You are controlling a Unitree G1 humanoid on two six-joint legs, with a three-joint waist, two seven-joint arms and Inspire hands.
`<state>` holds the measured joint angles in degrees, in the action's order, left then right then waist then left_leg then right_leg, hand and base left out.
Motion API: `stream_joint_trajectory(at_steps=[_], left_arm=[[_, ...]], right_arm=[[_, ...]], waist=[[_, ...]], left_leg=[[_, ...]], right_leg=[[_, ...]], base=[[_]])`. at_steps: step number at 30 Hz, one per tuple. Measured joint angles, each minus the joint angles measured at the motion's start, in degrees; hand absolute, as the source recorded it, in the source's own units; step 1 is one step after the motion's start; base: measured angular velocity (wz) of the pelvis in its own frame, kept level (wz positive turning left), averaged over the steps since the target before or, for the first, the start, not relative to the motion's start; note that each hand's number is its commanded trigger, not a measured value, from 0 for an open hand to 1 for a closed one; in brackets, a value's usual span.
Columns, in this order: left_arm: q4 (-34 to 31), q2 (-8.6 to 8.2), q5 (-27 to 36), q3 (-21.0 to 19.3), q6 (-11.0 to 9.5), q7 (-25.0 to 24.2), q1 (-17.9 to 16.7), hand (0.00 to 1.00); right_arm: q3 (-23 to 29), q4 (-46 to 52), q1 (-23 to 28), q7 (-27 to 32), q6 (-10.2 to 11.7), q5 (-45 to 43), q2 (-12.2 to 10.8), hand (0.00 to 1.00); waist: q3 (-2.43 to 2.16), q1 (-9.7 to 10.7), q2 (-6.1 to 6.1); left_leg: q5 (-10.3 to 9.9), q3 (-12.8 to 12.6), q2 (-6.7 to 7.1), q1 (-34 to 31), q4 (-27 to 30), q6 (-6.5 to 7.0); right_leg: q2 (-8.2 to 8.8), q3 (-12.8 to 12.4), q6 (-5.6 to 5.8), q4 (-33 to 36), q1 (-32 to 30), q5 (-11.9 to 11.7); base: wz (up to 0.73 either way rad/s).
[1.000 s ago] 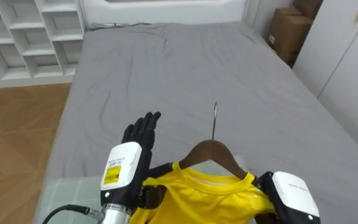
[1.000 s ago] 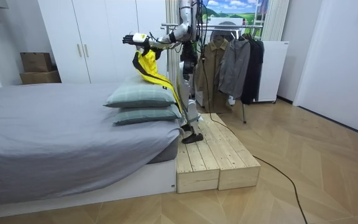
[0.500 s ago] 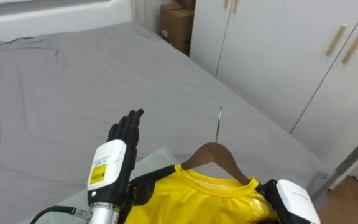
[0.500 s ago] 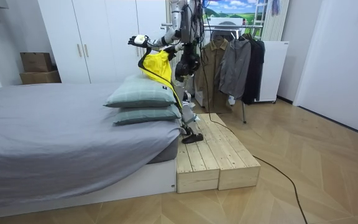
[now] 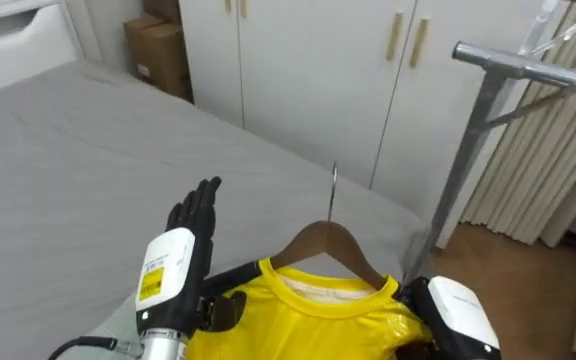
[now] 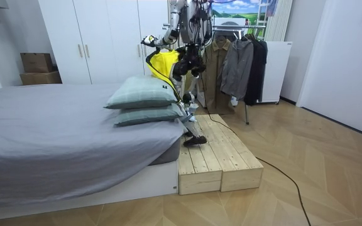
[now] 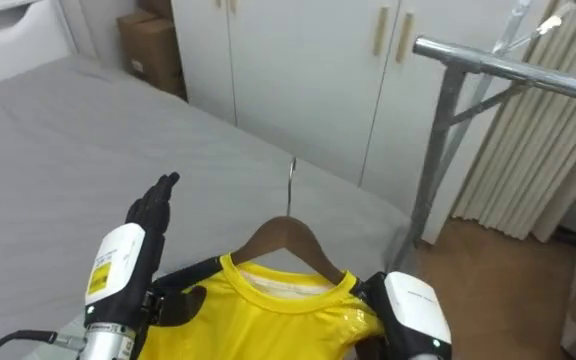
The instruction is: Hang clothes
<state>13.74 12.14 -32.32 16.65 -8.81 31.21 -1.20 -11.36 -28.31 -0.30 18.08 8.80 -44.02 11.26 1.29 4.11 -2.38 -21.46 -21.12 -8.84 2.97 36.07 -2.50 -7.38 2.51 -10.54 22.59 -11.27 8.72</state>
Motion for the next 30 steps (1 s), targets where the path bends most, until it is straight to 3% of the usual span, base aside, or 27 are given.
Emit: stream_joint_trajectory(at_steps=[2, 3, 4, 5, 6, 7, 8, 9, 10, 11, 12, 13, 14, 16, 18, 20, 23, 27, 30], left_arm=[[-0.05, -0.85, 1.72, 0.06, 0.01, 0.32, 0.01, 0.0], [0.02, -1.42, 1.96, 0.07, 0.03, 0.31, 0.0, 0.0], [0.64, -2.51, 2.84, 0.04, -0.28, 0.35, 1.01, 0.0], [1.19, -2.9, 2.77, -0.33, -0.73, 0.73, 2.22, 0.0], [1.57, -3.11, 2.14, -1.71, -1.19, 1.14, 3.13, 0.0], [1.99, -3.44, 1.45, -2.14, -1.1, 0.9, 2.96, 0.0], [1.99, -3.28, 1.31, -2.12, -1.11, 0.75, 2.73, 0.0], [1.97, -2.98, 1.39, -2.15, -1.11, 0.67, 2.13, 0.0], [1.94, -2.97, 1.45, -2.03, -1.11, 0.69, 0.92, 0.0], [1.97, -3.06, 1.61, -1.91, -1.09, 0.7, 0.2, 0.0], [2.13, -2.96, 2.14, -1.91, -1.43, 0.74, 0.54, 0.0], [2.21, -2.8, 2.19, -1.96, -1.47, 0.71, 0.93, 0.0], [2.66, -3.34, 2.53, -1.12, -0.95, 0.22, 0.85, 0.0], [2.66, -2.93, 2.8, -0.8, -0.93, -0.41, 0.83, 0.0], [2.65, -2.58, 2.98, -0.82, -0.93, -0.35, 0.83, 0.0], [2.65, -2.59, 3.56, -0.81, -1.03, -0.36, 0.89, 0.0], [3.14, -2.4, 4.82, -0.77, -1.09, -0.33, 0.88, 0.0], [3.15, -0.71, 6.59, -0.83, -1.19, -0.29, 0.86, 0.0], [3.15, 0.75, 6.94, -0.91, -1.18, -0.29, 0.89, 0.0]], right_arm=[[0.12, 0.0, 0.04, -0.03, -0.16, 0.0, 0.4, 1.0], [0.38, -0.01, 0.04, -0.43, -0.28, -0.4, 0.8, 1.0], [1.01, 0.9, -0.06, -0.75, -0.84, -1.06, 1.64, 1.0], [1.14, 1.67, -0.53, -0.7, -0.86, -1.05, 2.45, 1.0], [1.14, 2.05, -1.65, -0.59, -0.66, -1.83, 3.19, 1.0], [1.19, 2.17, -1.49, -0.61, -1.37, -2.38, 3.14, 1.0], [1.2, 2.19, -1.09, -0.62, -1.88, -2.43, 2.82, 1.0], [1.19, 2.18, -0.47, -0.67, -2.45, -2.68, 2.12, 1.0], [1.21, 2.17, -0.15, -0.68, -2.5, -3.18, 1.9, 1.0], [1.19, 2.34, -0.12, -0.67, -2.56, -3.32, 1.92, 1.0], [1.24, 4.3, -0.24, 0.06, -2.62, -3.16, 2.62, 1.0], [1.27, 5.02, -0.72, 1.18, -2.46, -3.16, 2.73, 1.0], [1.53, 5.0, -0.5, 1.18, -3.34, -3.11, 3.17, 1.0], [1.81, 4.95, 0.38, 1.04, -5.32, -3.03, 3.02, 1.0], [1.69, 4.96, 0.95, 1.05, -5.75, -3.48, 2.48, 1.0], [1.69, 4.97, 0.89, 1.17, -5.76, -3.68, 2.87, 1.0], [1.39, 4.97, 0.9, 1.19, -5.88, -3.6, 3.86, 1.0], [1.37, 4.98, 0.79, 1.21, -5.98, -3.48, 2.35, 1.0], [1.31, 4.98, 0.78, 1.12, -5.94, -3.5, 1.7, 1.0]], waist=[[-0.15, 0.09, 0.07], [-0.61, -0.52, 0.68], [-0.98, -2.85, 3.54], [-0.41, -3.47, 3.41], [-0.41, -2.89, 1.81], [-0.75, -2.87, 2.62], [-0.7, -2.9, 2.53], [-0.67, -2.59, 2.31], [-0.74, -1.61, 2.3], [-0.99, -1.65, 3.15], [-0.5, -1.72, 2.33], [-0.68, -0.87, 0.04], [-1.19, -0.04, 2.32], [-1.03, 0.38, 2.81], [-0.69, 0.45, 2.07], [-0.65, 0.37, 1.99], [-0.55, 0.33, 1.88], [-0.37, -0.04, 0.61], [-0.43, -0.09, 0.29]], left_leg=[[0.08, 3.2, 3.78, -0.57, -5.81, 0.11], [1.01, 5.36, 5.92, -1.39, -11.43, 1.62], [2.86, 7.45, 4.82, -2.39, -15.7, 1.72], [2.97, 7.5, 4.64, -2.4, -16.09, 0.68], [1.97, 9.16, 6.67, -2.37, -15.52, -1.73], [2.06, 9.45, 6.79, -1.52, -15.81, -1.88], [2.15, 9.74, 6.87, -0.96, -16.4, -1.74], [2.55, 10.45, 7.26, -0.23, -17.53, -1.4], [3.56, 10.67, 7.29, 0.0, -19.23, 0.19], [4.48, 10.63, 6.39, -0.1, -20.2, 1.19], [5.46, 10.19, 5.42, -1.13, -18.78, -0.17], [3.7, 11.9, 5.61, -2.87, -15.3, -3.67], [3.67, 11.95, 4.25, -3.05, -15.55, -3.98], [4.1, 11.83, 4.53, -2.46, -17.79, -3.45], [4.83, 11.75, 4.86, -2.22, -19.56, -2.66], [5.99, 11.82, 4.42, -2.65, -21.03, -2.17], [9.93, 11.72, 4.59, -2.66, -22.71, -1.36], [9.93, 9.98, 4.68, -1.73, -23.48, -0.68], [9.46, 8.99, 4.63, -1.73, -23.64, 0.11]], right_leg=[[-1.09, -5.53, 1.85, -1.22, 0.14, -1.47], [-2.36, -10.17, 7.02, -5.92, 1.52, -4.42], [-1.43, -6.75, 9.58, -2.45, -0.58, -1.73], [2.82, -2.22, 8.08, 4.75, -3.66, 0.35], [4.48, -4.33, 7.39, 11.99, -6.66, 6.57], [2.73, -5.17, 4.09, 12.04, -6.63, 6.57], [1.88, -6.16, 4.02, 11.06, -6.0, 6.05], [0.67, -7.23, 5.26, 7.27, -3.62, 4.42], [-0.46, -8.46, 9.64, 1.42, -0.45, 1.77], [-0.79, -8.47, 11.3, -0.02, 0.39, 1.2], [3.33, -4.76, 8.68, 8.88, -3.21, 3.7], [4.65, -6.6, 8.1, 13.5, -5.32, 8.56], [2.05, -7.0, 6.61, 11.89, -5.09, 7.75], [0.76, -7.92, 6.55, 7.5, -3.29, 5.3], [0.43, -9.22, 6.82, 4.22, -1.55, 3.4], [-0.09, -10.4, 6.58, 2.1, -1.17, 1.8], [-0.39, -12.17, 6.53, 1.1, -0.41, 1.09], [-0.77, -13.41, 7.55, -1.37, 0.5, -0.07], [-0.73, -13.24, 6.42, -3.72, 1.38, -1.57]], base=[[-0.65], [-1.0], [-1.09], [-1.14], [-0.75], [-0.71], [-0.64], [-0.76], [-0.73], [-0.74], [-0.68], [-0.6], [-0.37], [-0.31], [-0.4], [-0.4], [-0.35], [-0.19], [-0.06]])
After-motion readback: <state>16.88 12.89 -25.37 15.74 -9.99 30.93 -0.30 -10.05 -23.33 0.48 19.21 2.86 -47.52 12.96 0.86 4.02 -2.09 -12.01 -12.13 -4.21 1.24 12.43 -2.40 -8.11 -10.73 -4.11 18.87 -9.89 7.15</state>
